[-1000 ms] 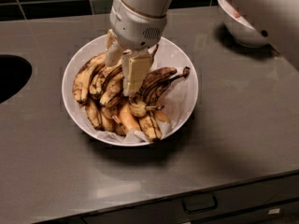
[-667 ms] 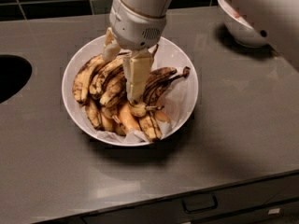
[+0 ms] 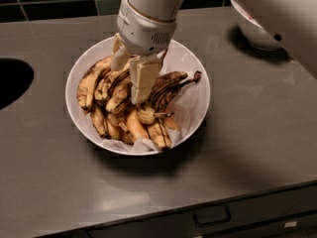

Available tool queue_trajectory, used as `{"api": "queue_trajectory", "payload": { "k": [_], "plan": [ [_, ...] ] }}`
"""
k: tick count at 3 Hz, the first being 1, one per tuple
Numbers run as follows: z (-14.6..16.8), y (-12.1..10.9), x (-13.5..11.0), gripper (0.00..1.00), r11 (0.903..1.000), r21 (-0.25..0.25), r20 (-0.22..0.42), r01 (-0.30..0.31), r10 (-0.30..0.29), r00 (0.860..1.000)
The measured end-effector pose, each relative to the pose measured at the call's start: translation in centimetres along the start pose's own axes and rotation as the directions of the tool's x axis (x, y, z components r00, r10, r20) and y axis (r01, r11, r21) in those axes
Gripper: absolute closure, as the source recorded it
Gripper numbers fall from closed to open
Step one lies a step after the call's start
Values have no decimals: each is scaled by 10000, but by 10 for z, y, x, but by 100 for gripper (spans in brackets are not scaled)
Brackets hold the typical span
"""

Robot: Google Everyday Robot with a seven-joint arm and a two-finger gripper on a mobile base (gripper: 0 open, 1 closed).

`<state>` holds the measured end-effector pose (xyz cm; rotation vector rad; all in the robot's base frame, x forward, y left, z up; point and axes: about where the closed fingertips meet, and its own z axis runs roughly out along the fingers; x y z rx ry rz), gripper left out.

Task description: Pick banana from white bowl

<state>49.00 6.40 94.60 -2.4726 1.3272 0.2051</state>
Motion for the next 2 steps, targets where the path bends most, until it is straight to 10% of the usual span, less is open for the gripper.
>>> {"api": "queue_trajectory", "payload": {
  "k": [2],
  "plan": [
    [0, -3, -5, 37, 9998, 184, 178, 27, -31, 9998]
  ]
}}
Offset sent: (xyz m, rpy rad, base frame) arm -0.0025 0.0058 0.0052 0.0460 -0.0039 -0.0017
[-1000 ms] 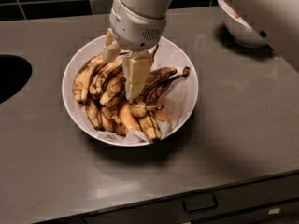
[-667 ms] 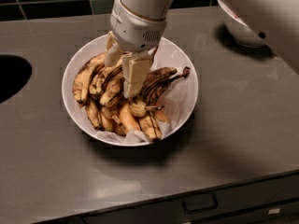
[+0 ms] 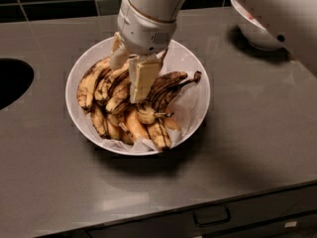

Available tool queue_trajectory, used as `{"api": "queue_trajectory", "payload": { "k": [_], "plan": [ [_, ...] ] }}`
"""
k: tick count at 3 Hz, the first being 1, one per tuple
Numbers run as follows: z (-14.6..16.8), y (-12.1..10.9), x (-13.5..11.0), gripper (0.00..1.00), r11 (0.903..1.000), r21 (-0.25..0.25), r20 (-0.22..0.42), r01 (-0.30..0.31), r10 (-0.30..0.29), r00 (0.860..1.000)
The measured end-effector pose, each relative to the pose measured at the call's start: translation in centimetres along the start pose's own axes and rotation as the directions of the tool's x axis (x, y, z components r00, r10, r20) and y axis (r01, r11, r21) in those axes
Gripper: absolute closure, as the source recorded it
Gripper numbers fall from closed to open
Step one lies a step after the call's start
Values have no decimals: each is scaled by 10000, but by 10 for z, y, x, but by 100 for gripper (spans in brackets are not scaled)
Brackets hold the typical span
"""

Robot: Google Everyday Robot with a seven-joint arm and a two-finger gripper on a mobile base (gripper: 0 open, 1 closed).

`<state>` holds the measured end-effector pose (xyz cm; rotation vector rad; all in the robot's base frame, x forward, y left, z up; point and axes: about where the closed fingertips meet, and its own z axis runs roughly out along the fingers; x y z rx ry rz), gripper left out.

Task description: Pick banana from white bowl

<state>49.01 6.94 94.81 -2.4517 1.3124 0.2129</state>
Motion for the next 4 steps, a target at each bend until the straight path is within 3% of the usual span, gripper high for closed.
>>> {"api": "queue_trajectory", "payload": {
  "k": [4],
  "plan": [
    [7, 8, -27, 36, 9970, 82, 945, -764, 753, 9927]
  ]
}}
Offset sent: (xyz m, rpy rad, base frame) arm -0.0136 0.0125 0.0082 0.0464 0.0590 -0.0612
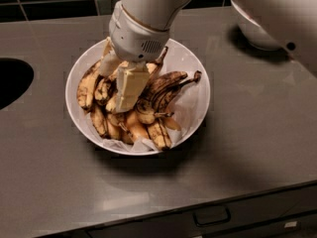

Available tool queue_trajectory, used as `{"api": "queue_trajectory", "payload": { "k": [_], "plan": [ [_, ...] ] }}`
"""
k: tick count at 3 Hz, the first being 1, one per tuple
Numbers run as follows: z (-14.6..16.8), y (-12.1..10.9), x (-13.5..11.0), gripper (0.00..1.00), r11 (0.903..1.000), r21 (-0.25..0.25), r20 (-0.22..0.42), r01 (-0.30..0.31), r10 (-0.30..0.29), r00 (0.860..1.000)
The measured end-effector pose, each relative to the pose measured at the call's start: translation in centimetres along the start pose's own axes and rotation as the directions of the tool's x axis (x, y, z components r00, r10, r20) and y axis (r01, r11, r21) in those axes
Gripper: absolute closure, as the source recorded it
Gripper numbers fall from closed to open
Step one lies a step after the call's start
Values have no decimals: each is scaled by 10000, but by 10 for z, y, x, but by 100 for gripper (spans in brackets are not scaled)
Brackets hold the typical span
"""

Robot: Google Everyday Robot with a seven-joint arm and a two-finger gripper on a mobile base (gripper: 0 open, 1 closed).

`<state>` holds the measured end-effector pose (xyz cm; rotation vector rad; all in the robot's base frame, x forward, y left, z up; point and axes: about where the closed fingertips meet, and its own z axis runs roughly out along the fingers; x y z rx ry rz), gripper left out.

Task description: Pick banana from white bowl

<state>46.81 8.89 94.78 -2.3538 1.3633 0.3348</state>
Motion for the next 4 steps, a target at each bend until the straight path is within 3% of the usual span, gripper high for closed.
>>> {"api": "queue_trajectory", "payload": {
  "k": [1, 4],
  "plan": [
    [2, 6, -1, 36, 9997, 129, 167, -186, 184, 9997],
    [2, 12, 12, 37, 9971, 258, -105, -719, 722, 9973]
  ]
}}
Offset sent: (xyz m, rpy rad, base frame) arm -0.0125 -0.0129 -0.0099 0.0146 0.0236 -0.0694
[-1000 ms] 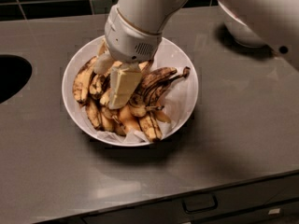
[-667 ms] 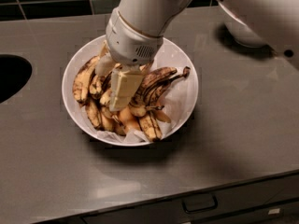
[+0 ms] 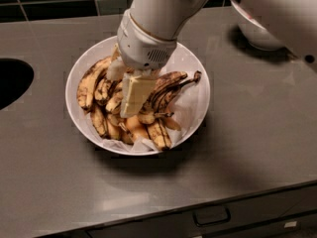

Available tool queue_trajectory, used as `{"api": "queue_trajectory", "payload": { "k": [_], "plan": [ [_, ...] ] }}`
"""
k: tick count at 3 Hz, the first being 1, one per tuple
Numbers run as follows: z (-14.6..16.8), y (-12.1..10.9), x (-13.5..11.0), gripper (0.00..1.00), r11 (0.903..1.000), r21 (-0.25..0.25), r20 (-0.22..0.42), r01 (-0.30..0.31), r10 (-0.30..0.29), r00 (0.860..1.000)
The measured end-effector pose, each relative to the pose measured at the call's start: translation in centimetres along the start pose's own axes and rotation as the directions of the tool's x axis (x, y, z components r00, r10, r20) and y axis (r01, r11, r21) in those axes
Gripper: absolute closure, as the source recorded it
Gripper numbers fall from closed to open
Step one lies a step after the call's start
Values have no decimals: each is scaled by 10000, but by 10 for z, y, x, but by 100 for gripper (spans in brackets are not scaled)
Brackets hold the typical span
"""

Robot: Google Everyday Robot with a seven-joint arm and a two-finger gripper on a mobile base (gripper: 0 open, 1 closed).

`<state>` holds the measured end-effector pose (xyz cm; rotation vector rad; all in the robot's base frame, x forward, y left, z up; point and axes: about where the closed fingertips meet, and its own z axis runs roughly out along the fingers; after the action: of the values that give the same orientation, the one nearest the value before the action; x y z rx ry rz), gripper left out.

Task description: Pick banana from white bowl

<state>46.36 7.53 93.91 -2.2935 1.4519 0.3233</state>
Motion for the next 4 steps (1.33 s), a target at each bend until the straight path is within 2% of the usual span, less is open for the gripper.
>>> {"api": "queue_trajectory", "payload": {
  "k": [2, 3, 4],
  "plan": [
    [11, -9, 13, 38, 9993, -300, -203, -232, 226, 9995],
    [13, -10, 14, 56, 9991, -365, -243, -234, 225, 9995],
    [13, -10, 14, 80, 9991, -365, -243, -233, 225, 9995]
  ]
}}
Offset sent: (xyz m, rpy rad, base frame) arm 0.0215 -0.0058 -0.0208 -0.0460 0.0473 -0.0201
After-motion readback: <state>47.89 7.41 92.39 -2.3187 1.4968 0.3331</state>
